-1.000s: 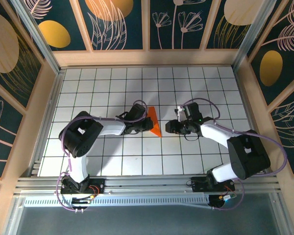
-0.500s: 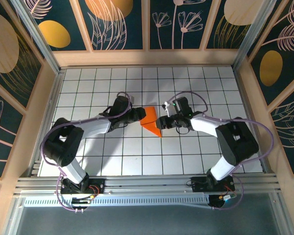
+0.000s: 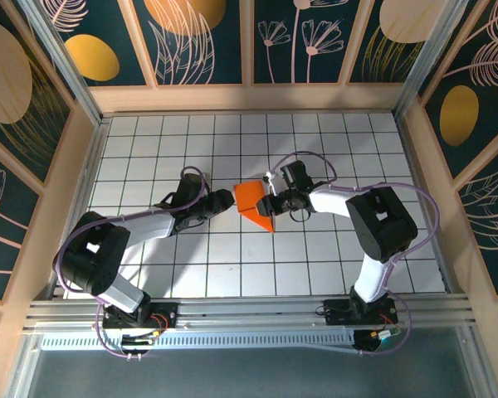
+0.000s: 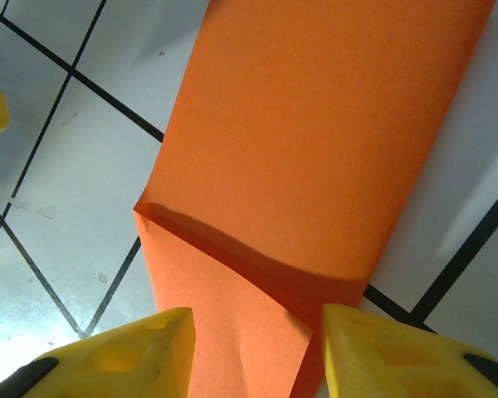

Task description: Fold a paper plane with a square sheet of paper (fold left side to right side)

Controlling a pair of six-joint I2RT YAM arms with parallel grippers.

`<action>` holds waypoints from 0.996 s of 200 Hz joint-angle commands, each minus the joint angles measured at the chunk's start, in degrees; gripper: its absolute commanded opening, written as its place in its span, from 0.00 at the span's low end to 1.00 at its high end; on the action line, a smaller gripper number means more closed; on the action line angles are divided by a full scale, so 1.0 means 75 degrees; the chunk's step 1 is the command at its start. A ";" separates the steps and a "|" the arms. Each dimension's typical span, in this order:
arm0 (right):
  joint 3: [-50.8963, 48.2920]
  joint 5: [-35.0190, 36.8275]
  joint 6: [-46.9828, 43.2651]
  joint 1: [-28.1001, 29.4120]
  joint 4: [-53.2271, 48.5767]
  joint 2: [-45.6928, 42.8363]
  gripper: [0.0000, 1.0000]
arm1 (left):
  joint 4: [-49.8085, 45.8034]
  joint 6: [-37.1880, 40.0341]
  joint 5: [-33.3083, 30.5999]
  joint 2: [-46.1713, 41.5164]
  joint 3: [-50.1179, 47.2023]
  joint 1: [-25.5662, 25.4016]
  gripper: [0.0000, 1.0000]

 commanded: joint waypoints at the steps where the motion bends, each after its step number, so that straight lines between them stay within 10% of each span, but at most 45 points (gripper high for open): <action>1: 0.0146 -0.0019 -0.0193 0.0058 -0.0073 0.0065 0.41 | 0.0310 -0.0133 -0.0041 -0.0060 -0.0082 0.0033 0.58; 81: 0.0000 -0.0145 -0.0118 0.0035 -0.0101 -0.0448 0.00 | 0.0790 -0.0414 0.0287 0.0215 -0.0063 0.0091 0.62; 199: -0.0812 -0.0688 0.0392 -0.0382 0.0628 -0.1671 0.00 | 0.2217 -0.1027 0.1662 0.1807 0.0530 0.0303 0.58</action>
